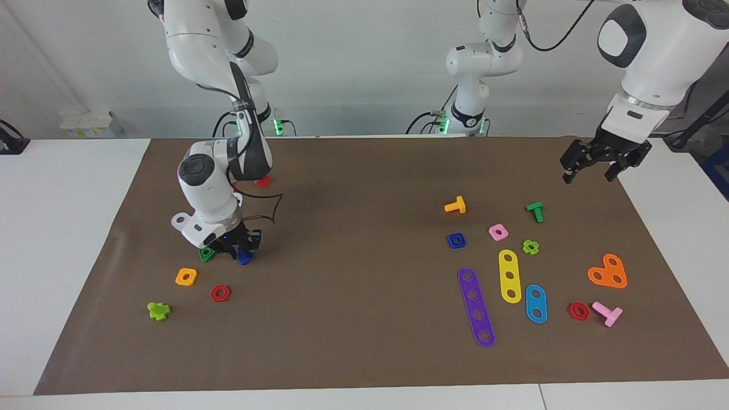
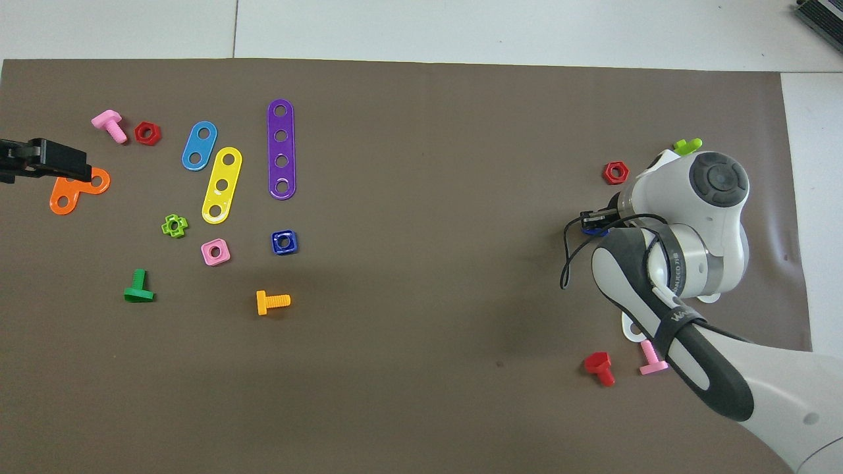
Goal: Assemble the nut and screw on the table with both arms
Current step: 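Reach the right gripper down and grasp the blue triangular piece, then carry the blue triangular piece with the right gripper toward the mat centre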
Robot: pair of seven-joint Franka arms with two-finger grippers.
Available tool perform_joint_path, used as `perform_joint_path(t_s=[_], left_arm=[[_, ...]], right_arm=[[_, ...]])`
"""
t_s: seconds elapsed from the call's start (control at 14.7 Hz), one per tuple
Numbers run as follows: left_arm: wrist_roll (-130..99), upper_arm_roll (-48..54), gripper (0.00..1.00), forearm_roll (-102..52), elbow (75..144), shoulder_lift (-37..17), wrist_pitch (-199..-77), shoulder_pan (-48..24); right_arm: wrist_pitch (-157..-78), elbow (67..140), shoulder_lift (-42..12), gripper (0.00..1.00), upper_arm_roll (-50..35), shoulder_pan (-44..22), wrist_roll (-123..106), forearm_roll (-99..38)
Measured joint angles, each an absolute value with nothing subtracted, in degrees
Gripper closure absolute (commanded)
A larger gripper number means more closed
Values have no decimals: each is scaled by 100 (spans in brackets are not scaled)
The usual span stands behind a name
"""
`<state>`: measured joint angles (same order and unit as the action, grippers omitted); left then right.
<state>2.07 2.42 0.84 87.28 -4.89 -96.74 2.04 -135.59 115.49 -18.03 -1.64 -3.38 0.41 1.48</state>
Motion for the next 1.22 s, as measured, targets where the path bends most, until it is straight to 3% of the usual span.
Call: perform_joint_path(t_s=[0.54,0.61,0.68,0.75,1.22], left_arm=[[207,241,0,84,8728,-489,-9674,204],[207,242,0,84,8728,-489,-9674,204],[207,241,0,84,8728,-489,-9674,204],[207,241,0,84,8728,-489,-9674,204],[207,241,0,84,8728,-486,-9674,205]], right_arm=[[-13472,11548,-1788,58,-164,-339,41,134],[-13471,11548,-1788,63,-164,-339,41,133],[-13470,11548,-1788,84,-164,-339,41,133],[-13468,11548,-1787,100,-164,-338,38,133],[-13365,11497,-1753,100,-161,-337,38,60]])
